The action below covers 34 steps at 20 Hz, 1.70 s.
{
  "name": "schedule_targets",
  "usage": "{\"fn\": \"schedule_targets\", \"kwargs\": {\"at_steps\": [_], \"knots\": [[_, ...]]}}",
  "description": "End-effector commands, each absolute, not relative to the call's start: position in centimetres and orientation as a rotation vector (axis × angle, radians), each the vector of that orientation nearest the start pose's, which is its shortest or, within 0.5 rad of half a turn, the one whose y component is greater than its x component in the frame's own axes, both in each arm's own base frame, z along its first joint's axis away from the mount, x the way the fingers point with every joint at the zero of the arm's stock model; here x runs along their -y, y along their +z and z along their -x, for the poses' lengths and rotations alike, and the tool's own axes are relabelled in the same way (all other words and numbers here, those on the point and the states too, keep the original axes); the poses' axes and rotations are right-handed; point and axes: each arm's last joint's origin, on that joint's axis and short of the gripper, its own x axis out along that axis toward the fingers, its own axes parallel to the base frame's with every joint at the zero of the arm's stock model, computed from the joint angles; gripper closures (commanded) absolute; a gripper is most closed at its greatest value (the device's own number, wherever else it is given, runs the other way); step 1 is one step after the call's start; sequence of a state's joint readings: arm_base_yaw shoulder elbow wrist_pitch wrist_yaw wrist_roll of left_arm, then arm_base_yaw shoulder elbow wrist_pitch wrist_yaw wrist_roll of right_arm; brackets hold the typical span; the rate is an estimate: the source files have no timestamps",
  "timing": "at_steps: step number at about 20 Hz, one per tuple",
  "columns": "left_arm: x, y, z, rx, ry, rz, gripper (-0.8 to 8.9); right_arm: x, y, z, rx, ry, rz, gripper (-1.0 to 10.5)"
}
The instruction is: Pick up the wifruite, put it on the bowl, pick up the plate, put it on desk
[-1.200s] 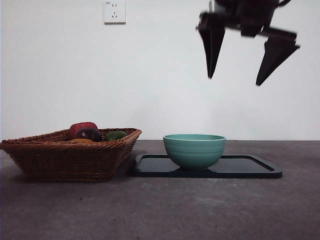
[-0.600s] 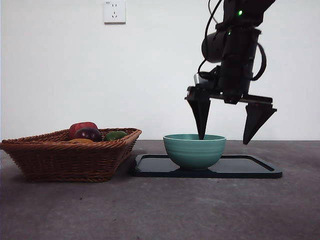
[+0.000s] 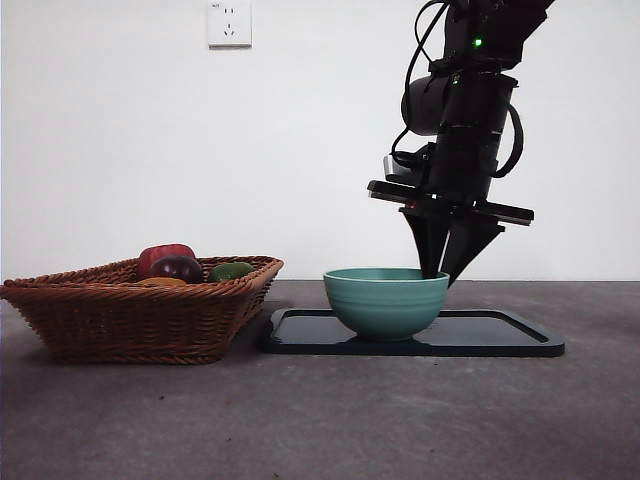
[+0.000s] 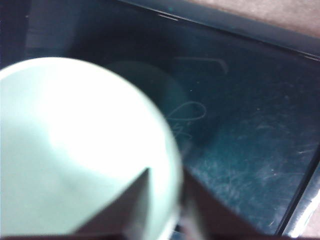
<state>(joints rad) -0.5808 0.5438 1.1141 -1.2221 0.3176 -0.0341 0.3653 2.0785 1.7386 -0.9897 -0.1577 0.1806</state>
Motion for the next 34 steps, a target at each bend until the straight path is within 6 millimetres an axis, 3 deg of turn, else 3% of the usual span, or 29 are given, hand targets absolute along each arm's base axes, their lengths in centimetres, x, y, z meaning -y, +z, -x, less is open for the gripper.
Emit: {"fn": "schedule_targets", "kwargs": {"at_steps": [1, 6, 9, 12, 16, 19, 23, 26, 30, 34], "knots": [[3.2, 36.9, -3.2, -0.652, -0.874, -0.072, 2.79, -15.8, 21.3, -39.8, -1.365, 0.325, -0.013, 9.4], [3.2, 36.9, -3.2, -0.652, -0.874, -0.072, 2.79, -15.7, 21.9, -39.6, -1.362, 0.329, -0.006, 9.4], [3.2, 36.9, -3.2, -0.653, -0.874, -0.072, 2.79, -15.2, 24.4, -38.8, -1.332, 0.347, 0.011, 9.4], [3.2, 36.9, -3.2, -0.653, -0.874, -0.072, 2.79, -14.5, 27.5, -36.7, -1.333, 0.368, 0.04, 9.4], [3.2, 36.9, -3.2, -0.652, -0.874, -0.072, 2.79, -15.4, 31.4, -32.5, -1.304, 0.449, 0.106, 9.4], [3.2, 36.9, -3.2, -0.652, -0.874, -0.072, 2.79, -16.3, 32.5, -28.7, -1.276, 0.52, 0.154, 9.4], [3.2, 36.9, -3.2, -0.653, -0.874, -0.072, 2.79, -16.2, 30.7, -25.2, -1.282, 0.566, 0.189, 9.4], [3.2, 36.9, -3.2, -0.652, -0.874, -0.072, 2.79, -16.1, 27.9, -23.5, -1.318, 0.586, 0.21, 9.4], [3.2, 36.9, -3.2, -0.652, -0.874, -0.072, 2.79, -16.1, 23.6, -22.8, -1.342, 0.578, 0.193, 9.4], [3.2, 36.9, -3.2, -0.652, -0.874, -0.072, 2.79, -15.9, 21.1, -22.4, -1.355, 0.597, 0.146, 9.4]]}}
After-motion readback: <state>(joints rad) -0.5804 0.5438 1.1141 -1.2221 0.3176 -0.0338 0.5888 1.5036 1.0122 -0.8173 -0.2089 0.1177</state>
